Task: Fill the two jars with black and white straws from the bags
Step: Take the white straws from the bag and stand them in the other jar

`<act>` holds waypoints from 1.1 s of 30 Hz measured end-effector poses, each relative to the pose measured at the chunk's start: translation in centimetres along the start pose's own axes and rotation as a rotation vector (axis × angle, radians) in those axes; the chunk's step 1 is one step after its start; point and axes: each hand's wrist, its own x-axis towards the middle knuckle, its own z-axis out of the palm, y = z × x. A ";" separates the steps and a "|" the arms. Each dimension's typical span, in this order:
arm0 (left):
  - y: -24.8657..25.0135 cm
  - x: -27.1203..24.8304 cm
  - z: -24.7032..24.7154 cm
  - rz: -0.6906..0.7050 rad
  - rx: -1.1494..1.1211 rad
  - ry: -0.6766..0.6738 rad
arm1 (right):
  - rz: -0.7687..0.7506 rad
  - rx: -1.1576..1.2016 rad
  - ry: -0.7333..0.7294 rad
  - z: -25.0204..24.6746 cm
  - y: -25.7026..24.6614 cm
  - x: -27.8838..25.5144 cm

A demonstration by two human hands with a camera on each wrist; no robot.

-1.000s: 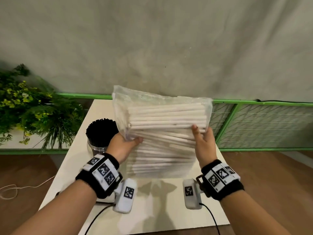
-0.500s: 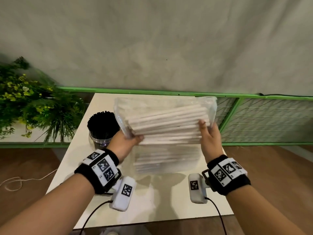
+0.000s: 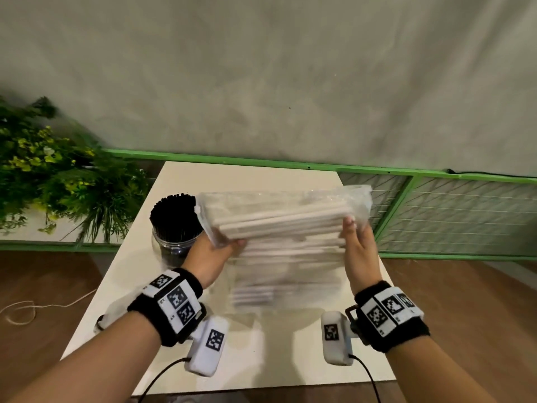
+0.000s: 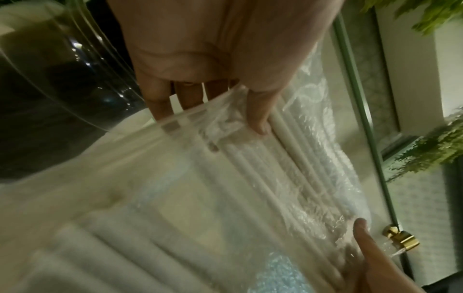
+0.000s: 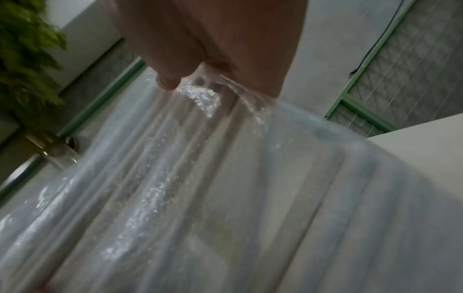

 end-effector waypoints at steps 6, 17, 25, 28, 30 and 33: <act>-0.2 0.0 0.2 -0.049 0.035 -0.017 | 0.049 -0.020 0.005 -0.1 0.8 -0.1; 0.9 -0.6 0.0 -0.064 0.048 -0.083 | 0.071 0.116 -0.030 -0.2 -0.1 0.1; 0.4 -0.2 -0.4 -0.043 0.061 -0.152 | 0.082 0.099 0.060 -0.4 0.0 1.1; 0.9 -0.4 -0.5 -0.069 0.092 -0.107 | 0.062 0.116 0.054 -0.5 -0.4 1.1; 0.8 -0.5 -0.6 -0.097 0.089 -0.075 | 0.064 0.115 0.049 -0.5 -0.6 1.2; 1.0 -0.5 -0.8 -0.073 0.014 -0.077 | 0.066 0.062 0.071 -0.6 -0.1 1.3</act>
